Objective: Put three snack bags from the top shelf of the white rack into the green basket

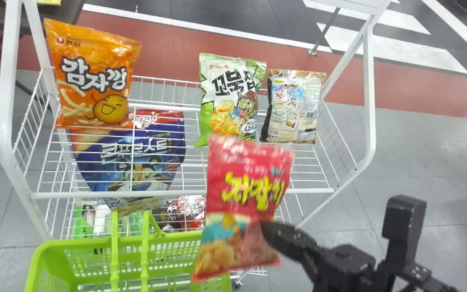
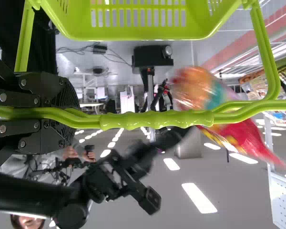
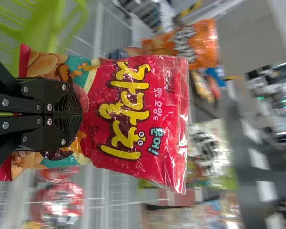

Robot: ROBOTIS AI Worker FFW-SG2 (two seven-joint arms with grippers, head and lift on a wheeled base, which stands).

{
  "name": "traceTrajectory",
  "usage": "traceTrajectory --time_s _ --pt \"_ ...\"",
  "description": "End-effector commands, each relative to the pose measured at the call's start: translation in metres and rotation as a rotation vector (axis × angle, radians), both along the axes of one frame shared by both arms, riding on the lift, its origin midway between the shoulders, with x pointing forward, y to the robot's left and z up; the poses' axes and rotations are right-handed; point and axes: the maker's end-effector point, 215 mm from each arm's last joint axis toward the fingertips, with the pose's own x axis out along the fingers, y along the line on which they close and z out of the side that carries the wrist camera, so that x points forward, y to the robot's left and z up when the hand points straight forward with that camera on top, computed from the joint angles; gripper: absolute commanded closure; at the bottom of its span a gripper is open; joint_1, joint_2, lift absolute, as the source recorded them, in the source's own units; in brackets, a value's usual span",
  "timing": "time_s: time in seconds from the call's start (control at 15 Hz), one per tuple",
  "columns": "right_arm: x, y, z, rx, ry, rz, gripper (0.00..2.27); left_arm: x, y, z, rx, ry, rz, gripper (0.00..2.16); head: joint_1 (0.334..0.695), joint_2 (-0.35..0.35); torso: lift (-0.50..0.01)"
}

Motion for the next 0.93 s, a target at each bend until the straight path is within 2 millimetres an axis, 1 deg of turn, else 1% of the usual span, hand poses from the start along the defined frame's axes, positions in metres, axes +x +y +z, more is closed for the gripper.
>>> traceTrajectory --time_s 0.0,0.13,0.2,0.27,0.4,0.53,0.6,0.73,0.87 --pt "-0.038 0.015 -0.024 0.071 0.164 0.030 2.11 0.004 0.000 0.001 0.000 -0.020 0.010 2.15 0.695 -0.350 0.000" --pt "-0.076 0.044 -0.039 0.153 0.316 0.082 2.11 0.005 -0.001 0.001 0.001 -0.024 0.011 2.15 0.695 -0.350 0.000" --pt "-0.089 0.059 -0.044 0.177 0.368 0.109 2.11 0.005 -0.002 0.001 0.002 -0.023 0.010 2.15 0.695 -0.350 0.000" --pt "-0.096 0.072 -0.045 0.196 0.393 0.133 2.11 0.004 -0.003 0.001 0.002 -0.025 0.006 2.15 0.695 -0.350 0.000" --pt "-0.100 0.096 -0.047 0.231 0.404 0.177 2.11 0.004 -0.004 0.002 0.002 -0.027 0.002 2.15 0.695 -0.350 0.000" --pt "-0.085 0.110 -0.047 0.250 0.351 0.193 2.10 0.004 -0.005 0.003 0.001 -0.030 0.000 2.15 0.695 -0.350 0.000" --pt "-0.080 0.111 -0.050 0.240 0.339 0.190 2.10 0.004 -0.005 0.004 0.001 -0.032 0.000 2.15 0.695 -0.350 0.000" --pt "-0.060 0.109 -0.062 0.187 0.294 0.167 2.10 0.004 -0.005 0.006 0.000 -0.036 -0.003 2.15 0.695 -0.350 0.000" --pt "-0.051 0.107 -0.083 0.146 0.306 0.159 2.10 0.003 -0.004 0.006 0.002 -0.039 -0.003 2.15 0.695 -0.350 0.000"
